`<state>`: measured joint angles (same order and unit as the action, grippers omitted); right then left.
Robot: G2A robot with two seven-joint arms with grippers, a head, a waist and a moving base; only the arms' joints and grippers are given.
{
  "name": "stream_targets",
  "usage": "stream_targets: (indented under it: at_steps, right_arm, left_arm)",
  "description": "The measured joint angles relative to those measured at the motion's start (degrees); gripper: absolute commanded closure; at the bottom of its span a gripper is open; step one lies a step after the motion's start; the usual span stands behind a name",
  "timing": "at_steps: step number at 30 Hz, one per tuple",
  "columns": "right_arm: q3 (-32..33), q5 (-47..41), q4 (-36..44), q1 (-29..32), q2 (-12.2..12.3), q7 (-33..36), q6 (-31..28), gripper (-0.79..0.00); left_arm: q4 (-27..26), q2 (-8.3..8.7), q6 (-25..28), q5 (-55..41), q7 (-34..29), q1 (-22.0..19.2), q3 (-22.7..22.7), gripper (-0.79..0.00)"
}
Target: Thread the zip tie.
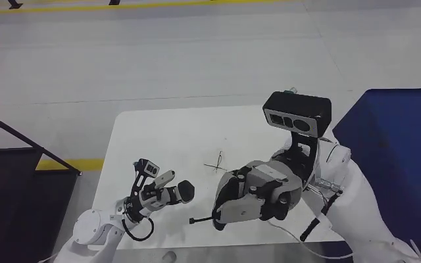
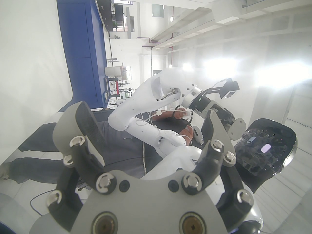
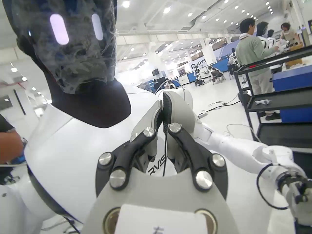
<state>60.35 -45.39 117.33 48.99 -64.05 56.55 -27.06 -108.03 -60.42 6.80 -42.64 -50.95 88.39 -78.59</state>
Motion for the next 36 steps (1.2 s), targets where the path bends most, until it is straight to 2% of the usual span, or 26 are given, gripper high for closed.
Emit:
stream_targets:
  at_steps: [5, 15, 18, 20, 25, 36]
  right_arm:
    - [-0.4, -6.8, 0.4, 2.8, -0.1, 1.2, 5.1, 0.000]
    - [-0.2, -13.4, 1.4, 5.3, -0.6, 2.9, 9.3, 0.000]
    - [0.5, -11.7, 2.4, 4.7, -0.8, 4.2, 6.5, 0.000]
    - [1.7, -7.1, 3.0, 3.5, -1.0, 5.4, 1.7, 0.000]
    - [2.5, 0.4, 4.0, 2.8, -1.7, 2.2, -7.2, 0.000]
    - [1.6, 5.7, 3.9, 2.4, -2.8, -2.2, -11.9, 0.000]
  left_arm:
    - [0.0, 0.00, 0.0, 0.0, 0.0, 0.0, 0.0, -0.785]
    - [0.0, 0.00, 0.0, 0.0, 0.0, 0.0, 0.0, -0.785]
    - [0.0, 0.00, 0.0, 0.0, 0.0, 0.0, 0.0, -0.785]
    - [0.0, 0.00, 0.0, 0.0, 0.0, 0.0, 0.0, -0.785]
    - [0.0, 0.00, 0.0, 0.0, 0.0, 0.0, 0.0, -0.785]
    - [0.0, 0.00, 0.0, 0.0, 0.0, 0.0, 0.0, -0.785]
